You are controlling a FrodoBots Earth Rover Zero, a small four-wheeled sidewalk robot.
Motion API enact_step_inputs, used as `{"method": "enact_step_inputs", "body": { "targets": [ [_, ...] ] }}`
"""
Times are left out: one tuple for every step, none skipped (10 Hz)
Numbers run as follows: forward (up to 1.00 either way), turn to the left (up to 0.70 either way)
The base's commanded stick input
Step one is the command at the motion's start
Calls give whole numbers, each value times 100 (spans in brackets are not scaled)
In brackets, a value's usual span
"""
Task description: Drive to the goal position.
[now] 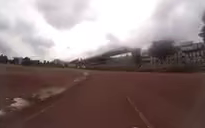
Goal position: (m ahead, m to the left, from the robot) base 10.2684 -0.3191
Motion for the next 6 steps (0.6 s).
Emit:
{"method": "enact_step_inputs", "body": {
  "targets": [
    [100, 0],
    [100, 0],
    [100, 0],
    [100, 0],
    [100, 0],
    [100, 0]
  ]
}}
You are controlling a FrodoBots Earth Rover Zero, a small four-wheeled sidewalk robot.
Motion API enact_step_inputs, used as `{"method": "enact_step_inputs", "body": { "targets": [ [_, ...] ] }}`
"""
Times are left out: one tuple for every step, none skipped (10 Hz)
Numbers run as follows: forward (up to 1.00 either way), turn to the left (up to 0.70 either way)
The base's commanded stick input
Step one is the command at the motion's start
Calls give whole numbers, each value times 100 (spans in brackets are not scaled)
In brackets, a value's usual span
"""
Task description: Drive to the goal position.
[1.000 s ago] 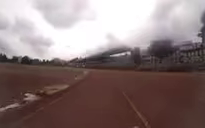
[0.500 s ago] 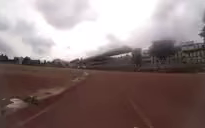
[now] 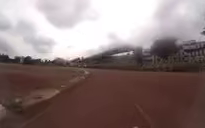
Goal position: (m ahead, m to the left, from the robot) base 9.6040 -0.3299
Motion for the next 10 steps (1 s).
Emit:
{"method": "enact_step_inputs", "body": {
  "targets": [
    [100, 0],
    [100, 0],
    [100, 0],
    [100, 0],
    [100, 0],
    [100, 0],
    [100, 0],
    [100, 0],
    [100, 0],
    [100, 0]
  ]
}}
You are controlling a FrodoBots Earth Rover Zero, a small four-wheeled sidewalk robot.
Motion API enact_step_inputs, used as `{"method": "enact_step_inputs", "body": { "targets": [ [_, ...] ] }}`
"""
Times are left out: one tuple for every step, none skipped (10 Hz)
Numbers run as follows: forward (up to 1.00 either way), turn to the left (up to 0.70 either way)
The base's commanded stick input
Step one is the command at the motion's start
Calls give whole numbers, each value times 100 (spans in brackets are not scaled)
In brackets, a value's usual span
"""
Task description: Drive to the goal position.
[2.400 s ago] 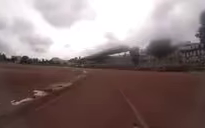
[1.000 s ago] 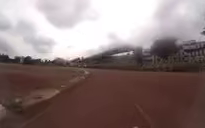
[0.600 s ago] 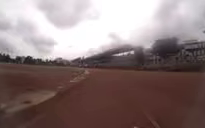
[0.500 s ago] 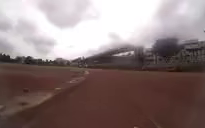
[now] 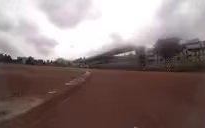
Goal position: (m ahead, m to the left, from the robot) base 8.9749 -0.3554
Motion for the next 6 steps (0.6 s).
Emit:
{"method": "enact_step_inputs", "body": {
  "targets": [
    [100, 0],
    [100, 0],
    [100, 0],
    [100, 0],
    [100, 0],
    [100, 0]
  ]
}}
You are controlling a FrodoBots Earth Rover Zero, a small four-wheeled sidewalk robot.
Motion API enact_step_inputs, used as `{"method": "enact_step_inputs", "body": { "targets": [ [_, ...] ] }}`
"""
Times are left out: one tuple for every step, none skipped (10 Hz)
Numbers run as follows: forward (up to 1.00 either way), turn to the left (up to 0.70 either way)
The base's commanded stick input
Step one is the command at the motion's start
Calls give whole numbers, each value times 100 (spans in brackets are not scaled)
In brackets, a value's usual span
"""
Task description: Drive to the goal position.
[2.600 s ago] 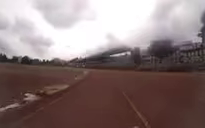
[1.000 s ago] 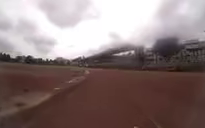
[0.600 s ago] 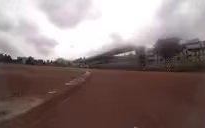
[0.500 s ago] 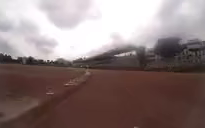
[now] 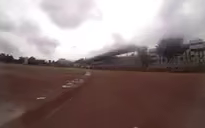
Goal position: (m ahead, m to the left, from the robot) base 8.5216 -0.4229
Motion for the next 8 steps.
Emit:
{"method": "enact_step_inputs", "body": {
  "targets": [
    [100, 0],
    [100, 0],
    [100, 0],
    [100, 0],
    [100, 0],
    [100, 0],
    [100, 0],
    [100, 0]
  ]
}}
